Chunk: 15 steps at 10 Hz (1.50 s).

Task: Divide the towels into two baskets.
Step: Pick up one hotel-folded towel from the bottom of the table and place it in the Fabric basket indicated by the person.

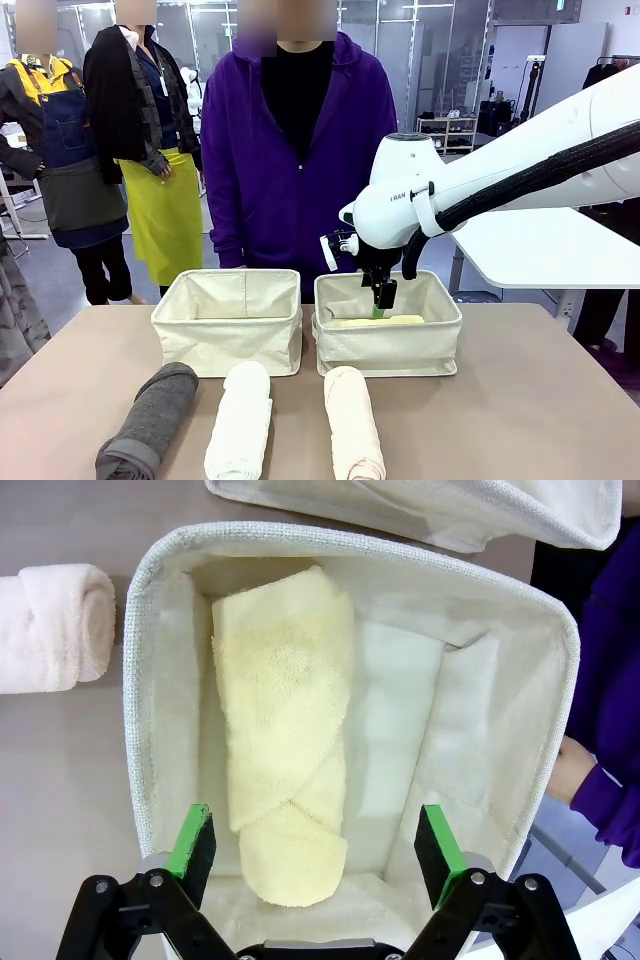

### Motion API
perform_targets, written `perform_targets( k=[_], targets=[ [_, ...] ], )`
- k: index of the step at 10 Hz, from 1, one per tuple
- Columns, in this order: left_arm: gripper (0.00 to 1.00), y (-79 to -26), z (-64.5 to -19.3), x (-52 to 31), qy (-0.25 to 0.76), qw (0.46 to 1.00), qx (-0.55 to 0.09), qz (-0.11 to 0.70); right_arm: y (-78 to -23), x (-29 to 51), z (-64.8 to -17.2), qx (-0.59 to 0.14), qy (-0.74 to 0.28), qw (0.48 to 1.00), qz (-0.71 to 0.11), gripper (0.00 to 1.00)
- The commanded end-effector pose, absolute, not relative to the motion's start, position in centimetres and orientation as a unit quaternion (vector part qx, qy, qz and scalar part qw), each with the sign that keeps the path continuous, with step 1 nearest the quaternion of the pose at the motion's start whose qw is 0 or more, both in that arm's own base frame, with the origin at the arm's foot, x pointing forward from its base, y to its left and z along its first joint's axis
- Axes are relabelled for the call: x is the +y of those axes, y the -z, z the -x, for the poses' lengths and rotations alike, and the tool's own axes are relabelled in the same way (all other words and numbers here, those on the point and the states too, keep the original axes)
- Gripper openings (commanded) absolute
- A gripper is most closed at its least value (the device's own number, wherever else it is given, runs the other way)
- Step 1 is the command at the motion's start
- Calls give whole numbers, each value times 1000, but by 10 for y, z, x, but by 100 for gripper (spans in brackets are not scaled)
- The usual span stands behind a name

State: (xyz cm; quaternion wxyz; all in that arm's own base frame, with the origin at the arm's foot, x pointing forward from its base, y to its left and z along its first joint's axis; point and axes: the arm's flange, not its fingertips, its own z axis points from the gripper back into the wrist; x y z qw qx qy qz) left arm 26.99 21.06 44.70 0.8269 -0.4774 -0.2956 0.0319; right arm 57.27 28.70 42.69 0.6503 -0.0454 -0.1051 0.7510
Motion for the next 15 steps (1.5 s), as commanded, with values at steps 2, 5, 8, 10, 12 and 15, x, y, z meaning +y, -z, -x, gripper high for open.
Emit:
perform_targets(
  k=[2, 5, 8, 10, 12, 15],
  targets=[
    [100, -448, -271, 213, -23, 818, -308, 486, -427, 287, -573, -105, -751, 650, 45, 100],
    [100, -448, -271, 213, -23, 818, -308, 486, -483, 266, -524, -98, -709, 697, 38, 100],
    [100, -448, -271, 213, -23, 818, -308, 486, -517, 203, -471, -137, -625, 764, -78, 100],
    [100, -448, -271, 213, -23, 818, -308, 486, -518, 134, -437, -164, -549, 795, -201, 100],
    [100, -448, -271, 213, -23, 818, -308, 486, -497, 68, -398, -173, -464, 806, -324, 100],
    [100, -448, -271, 213, -23, 818, -308, 486, -470, -30, -357, -245, -332, 801, -434, 100]
  ],
)
